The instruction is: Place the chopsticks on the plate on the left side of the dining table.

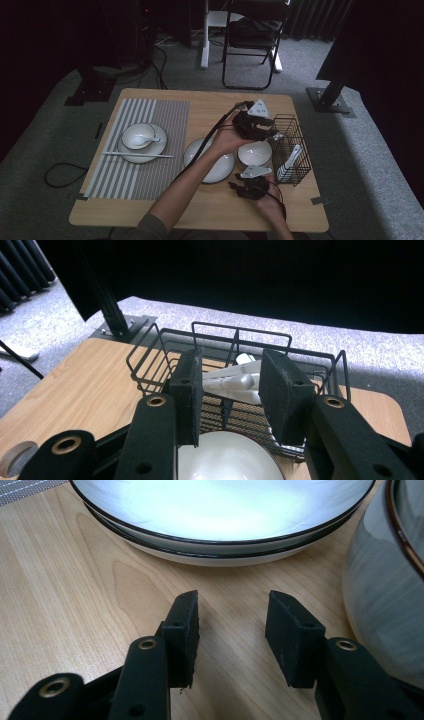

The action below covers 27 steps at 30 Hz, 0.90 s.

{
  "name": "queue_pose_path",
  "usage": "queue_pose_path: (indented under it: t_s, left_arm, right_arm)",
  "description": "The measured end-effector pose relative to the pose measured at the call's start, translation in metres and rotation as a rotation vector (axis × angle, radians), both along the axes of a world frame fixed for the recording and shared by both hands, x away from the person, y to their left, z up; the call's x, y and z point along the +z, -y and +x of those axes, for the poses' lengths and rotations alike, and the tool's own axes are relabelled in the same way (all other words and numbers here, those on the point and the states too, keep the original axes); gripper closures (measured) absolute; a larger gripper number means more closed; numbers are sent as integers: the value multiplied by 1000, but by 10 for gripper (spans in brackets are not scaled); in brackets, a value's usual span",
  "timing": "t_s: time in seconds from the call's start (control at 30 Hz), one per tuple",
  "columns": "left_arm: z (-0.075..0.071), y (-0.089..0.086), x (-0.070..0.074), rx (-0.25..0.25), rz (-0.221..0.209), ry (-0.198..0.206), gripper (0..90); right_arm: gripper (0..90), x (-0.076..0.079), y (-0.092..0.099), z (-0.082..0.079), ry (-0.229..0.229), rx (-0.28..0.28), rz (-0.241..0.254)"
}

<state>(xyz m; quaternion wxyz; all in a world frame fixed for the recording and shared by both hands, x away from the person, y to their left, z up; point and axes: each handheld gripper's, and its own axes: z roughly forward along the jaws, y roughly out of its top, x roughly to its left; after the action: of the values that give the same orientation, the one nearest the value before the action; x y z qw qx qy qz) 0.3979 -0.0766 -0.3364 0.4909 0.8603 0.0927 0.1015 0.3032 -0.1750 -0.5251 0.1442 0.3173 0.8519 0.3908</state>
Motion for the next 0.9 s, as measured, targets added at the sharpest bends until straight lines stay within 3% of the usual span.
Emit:
queue_pose_path:
  t_s: [0.37,0.73,0.9]
  left_arm:
    - [9,4,-5,50,35,9,682]
    - [22,18,-21,79,77,-4,792]
    - [26,25,-29,91,85,-15,792]
  right_arm:
    - [559,0,0,0,1,1,0]
    - [557,0,0,0,1,2,2]
    - [555,0,0,0,-1,2,2]
